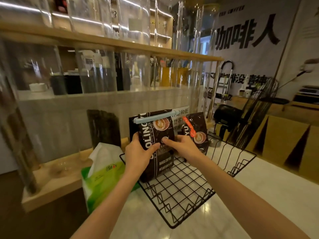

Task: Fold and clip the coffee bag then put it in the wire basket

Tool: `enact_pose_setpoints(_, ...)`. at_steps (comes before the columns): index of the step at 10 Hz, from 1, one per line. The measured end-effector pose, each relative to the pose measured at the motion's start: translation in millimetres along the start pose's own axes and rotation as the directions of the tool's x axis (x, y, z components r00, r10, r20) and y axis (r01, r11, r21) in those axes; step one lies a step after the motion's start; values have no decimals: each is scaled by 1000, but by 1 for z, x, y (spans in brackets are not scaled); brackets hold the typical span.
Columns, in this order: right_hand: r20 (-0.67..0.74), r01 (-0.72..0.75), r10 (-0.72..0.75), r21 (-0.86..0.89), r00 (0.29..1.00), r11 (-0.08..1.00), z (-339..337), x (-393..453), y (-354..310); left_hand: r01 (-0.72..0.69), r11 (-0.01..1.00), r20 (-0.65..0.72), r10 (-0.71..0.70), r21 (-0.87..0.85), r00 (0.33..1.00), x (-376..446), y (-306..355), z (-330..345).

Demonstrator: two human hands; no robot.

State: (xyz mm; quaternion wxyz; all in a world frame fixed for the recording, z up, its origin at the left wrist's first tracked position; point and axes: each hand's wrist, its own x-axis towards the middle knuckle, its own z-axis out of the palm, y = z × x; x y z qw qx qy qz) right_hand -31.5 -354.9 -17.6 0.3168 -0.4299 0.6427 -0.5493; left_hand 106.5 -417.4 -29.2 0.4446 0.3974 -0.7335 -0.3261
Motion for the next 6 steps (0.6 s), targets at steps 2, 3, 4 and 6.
enact_pose_setpoints(2,38,-12,13,-24,999,1000,-1,-3,-1,31,999,33,-30,-27,999,-2,2,2)
enact_pose_setpoints(3,43,-23,25,-33,999,999,0,-4,-4,34,999,53,-33,-18,998,-1,1,1)
enact_pose_setpoints(4,11,-22,23,-68,1000,997,-1,-10,-14,22,999,30,-20,-43,999,-4,4,-4)
enact_pose_setpoints(6,-21,46,-49,-94,999,995,-4,-34,-22,-112,972,-121,139,208,983,-19,25,-12)
